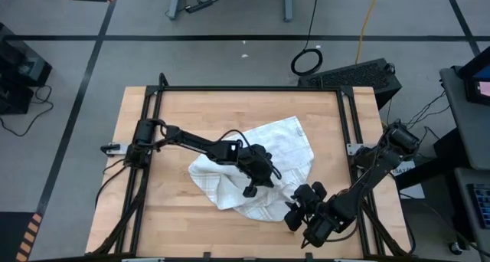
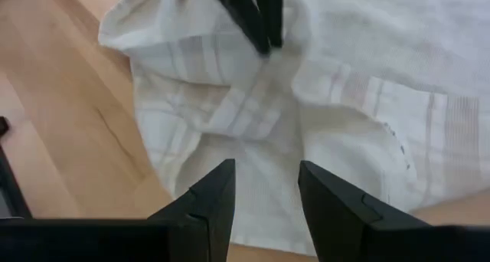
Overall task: Roll towel
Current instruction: Roll the towel
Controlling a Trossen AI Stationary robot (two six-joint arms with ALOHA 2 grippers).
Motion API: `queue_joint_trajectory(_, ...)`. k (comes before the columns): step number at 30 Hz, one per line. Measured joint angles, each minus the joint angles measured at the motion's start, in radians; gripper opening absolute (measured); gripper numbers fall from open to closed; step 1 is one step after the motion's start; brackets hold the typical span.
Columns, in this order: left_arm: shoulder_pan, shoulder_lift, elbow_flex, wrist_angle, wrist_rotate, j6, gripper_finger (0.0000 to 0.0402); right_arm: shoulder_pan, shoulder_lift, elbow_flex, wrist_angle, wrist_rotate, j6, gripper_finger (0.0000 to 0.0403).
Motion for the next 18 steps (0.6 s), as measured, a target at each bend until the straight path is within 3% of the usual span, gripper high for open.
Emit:
queue_joint_trajectory(4, 0.0, -0.052, 0.002, -0.027, -0.063, 0.065, 0.0084, 0.012, -0.001, 0.013, 0.002, -0.002, 0.022, 0.0137)
queue_joint_trajectory(10, 0.0, -0.059, 0.0, -0.13, -0.078, 0.075, 0.0148, 0.012, -0.001, 0.02, -0.007, 0.003, 0.021, 0.0137)
queue_joint_trajectory(15, -0.01, 0.007, 0.0, -0.069, -0.119, 0.126, 0.0152, 0.001, -0.003, 0.02, -0.044, 0.003, 0.02, 0.0137)
queue_joint_trajectory(18, -0.012, 0.026, 0.0, -0.012, -0.105, 0.133, 0.0132, -0.011, -0.017, 0.019, -0.054, 0.0, 0.022, 0.0137)
